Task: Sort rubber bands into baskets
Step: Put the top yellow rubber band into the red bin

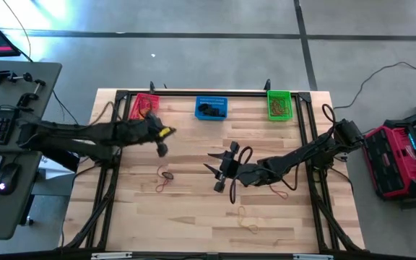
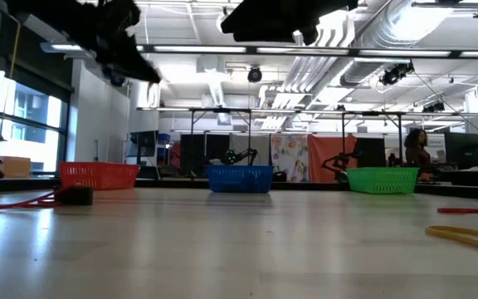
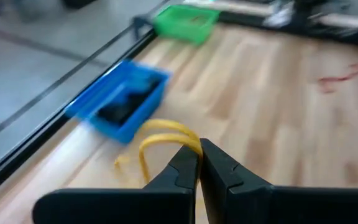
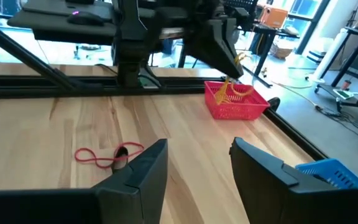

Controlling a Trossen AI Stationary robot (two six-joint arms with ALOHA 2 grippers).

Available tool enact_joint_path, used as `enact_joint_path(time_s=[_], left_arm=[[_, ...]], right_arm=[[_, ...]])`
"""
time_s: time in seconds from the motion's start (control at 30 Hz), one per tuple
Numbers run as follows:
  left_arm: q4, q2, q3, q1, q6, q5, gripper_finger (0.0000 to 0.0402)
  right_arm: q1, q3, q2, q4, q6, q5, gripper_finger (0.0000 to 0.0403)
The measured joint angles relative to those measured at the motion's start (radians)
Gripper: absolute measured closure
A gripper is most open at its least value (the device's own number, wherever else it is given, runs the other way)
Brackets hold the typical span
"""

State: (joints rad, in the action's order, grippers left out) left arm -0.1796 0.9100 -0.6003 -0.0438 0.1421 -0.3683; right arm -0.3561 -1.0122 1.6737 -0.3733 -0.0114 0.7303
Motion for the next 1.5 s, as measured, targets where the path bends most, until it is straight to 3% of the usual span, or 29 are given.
enact_joint_path(time_s=[0.2,0.37,0.67,0.8,1.1,1.3,1.5], left_arm=[[-0.234,-0.104,0.0,-0.183,0.022,-0.005,0.0401],[-0.353,-0.119,0.0,-0.353,0.014,0.011,0.0401],[-0.385,-0.061,0.0,-0.615,-0.146,0.022,0.0401],[-0.385,0.017,0.0,-0.7,-0.139,0.106,0.0401],[-0.335,0.212,0.0,-0.782,-0.091,0.051,0.0401],[-0.312,0.266,0.0,-0.781,-0.098,0.052,0.0394],[-0.299,0.271,0.0,-0.751,-0.111,0.06,0.036]], right_arm=[[0.0,0.0,0.0,0.021,-0.011,0.0,0.0238],[0.0,0.0,0.0,0.024,-0.011,0.0,0.0238],[0.0,0.0,0.0,0.026,-0.01,-0.005,0.0238],[0.003,0.0,0.0,0.029,-0.007,-0.006,0.0238],[0.003,0.0,0.0,0.037,-0.007,-0.007,0.0238],[0.003,0.0,0.0,0.041,-0.007,-0.007,0.0238],[0.003,-0.001,0.0,0.059,-0.007,-0.008,0.0238]])
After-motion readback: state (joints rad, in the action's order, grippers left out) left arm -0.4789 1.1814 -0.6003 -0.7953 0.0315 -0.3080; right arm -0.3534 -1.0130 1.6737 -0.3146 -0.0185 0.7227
